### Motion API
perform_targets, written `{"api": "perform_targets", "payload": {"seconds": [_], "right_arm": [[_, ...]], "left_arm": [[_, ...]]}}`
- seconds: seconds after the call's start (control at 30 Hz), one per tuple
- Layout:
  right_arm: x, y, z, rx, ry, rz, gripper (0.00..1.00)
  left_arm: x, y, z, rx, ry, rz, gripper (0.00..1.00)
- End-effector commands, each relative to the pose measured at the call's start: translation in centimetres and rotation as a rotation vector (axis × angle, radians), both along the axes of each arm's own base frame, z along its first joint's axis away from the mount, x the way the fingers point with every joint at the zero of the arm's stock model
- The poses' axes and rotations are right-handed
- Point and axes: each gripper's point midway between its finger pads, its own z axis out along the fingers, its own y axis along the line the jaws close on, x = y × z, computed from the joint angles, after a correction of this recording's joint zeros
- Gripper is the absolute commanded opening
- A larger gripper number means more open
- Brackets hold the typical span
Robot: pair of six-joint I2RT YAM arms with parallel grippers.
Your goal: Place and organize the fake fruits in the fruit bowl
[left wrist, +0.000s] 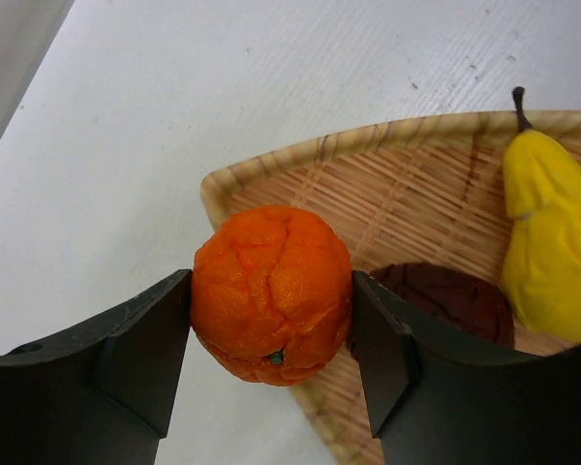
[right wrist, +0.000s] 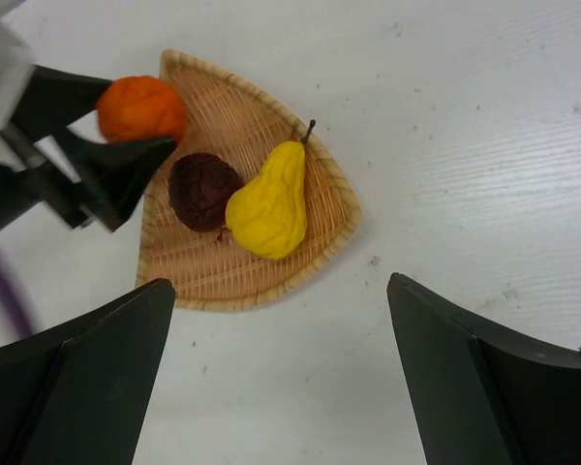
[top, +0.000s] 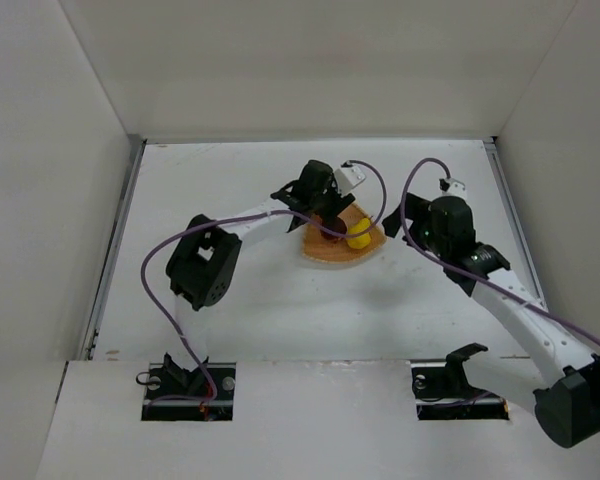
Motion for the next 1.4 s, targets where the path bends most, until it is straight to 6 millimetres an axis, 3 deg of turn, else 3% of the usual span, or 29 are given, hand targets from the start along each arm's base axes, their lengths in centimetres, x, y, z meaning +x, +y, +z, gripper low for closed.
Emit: {"api": "perform_targets", "payload": {"seconds": [0.0,0.07,0.1,0.17,0.2,0.4,0.5,0.63,0.73,0.9,1.17,1.27,1.37], "right_arm": [[-1.2,-1.7,0.6,0.027,-0.027,-0.055,0.98],[-1.8,-2.5,0.4,0.033,-0.023,-0.079,0.98],[-2.0,-2.9,0.3,0.032,-0.022,-0.086,1.0],[-2.2,-3.4,0.3,0.027,-0.023,-0.097,1.0],[-2.2,-3.5,0.2,0.025,-0.022,-0.099,1.0],[-1.3,-3.5,0.4,0.016,-0.02,-0.099,1.0],[-0.7,-3.3,0.9,0.017,-0.032,-0.095,1.0],[-0.2,-3.1,1.0,0.019,-0.04,-0.09,1.0],[-0.2,-3.4,0.3,0.015,-0.027,-0.098,1.0],[-0.3,-4.6,-0.6,0.02,-0.011,-0.14,1.0],[-0.8,-6.5,-1.8,0.033,0.008,-0.189,1.0],[-1.1,-6.7,-2.0,0.038,0.01,-0.196,1.0],[-1.1,-6.7,-2.2,0.04,0.015,-0.197,1.0]], "left_arm": [[2.9,-2.7,6.3,-0.122,-0.203,0.022,0.35],[2.7,-3.1,6.1,-0.126,-0.2,0.016,0.44],[2.5,-3.2,5.9,-0.125,-0.197,0.014,0.55],[2.3,-3.2,5.7,-0.124,-0.192,0.017,0.87],[2.2,-3.1,5.9,-0.121,-0.192,0.023,0.97],[1.3,-3.0,9.5,-0.14,-0.233,0.056,1.0],[1.6,-1.4,11.7,-0.133,-0.255,0.131,1.0],[1.7,2.8,12.5,-0.156,-0.191,0.235,1.0],[1.6,6.8,10.9,-0.151,-0.142,0.331,1.0],[2.2,15.3,7.9,-0.12,-0.115,0.543,1.0],[2.3,27.2,5.1,-0.186,-0.052,0.86,1.0],[2.0,30.1,4.6,-0.224,-0.036,0.944,1.0],[1.5,31.4,4.4,-0.257,-0.018,0.987,1.0]]}}
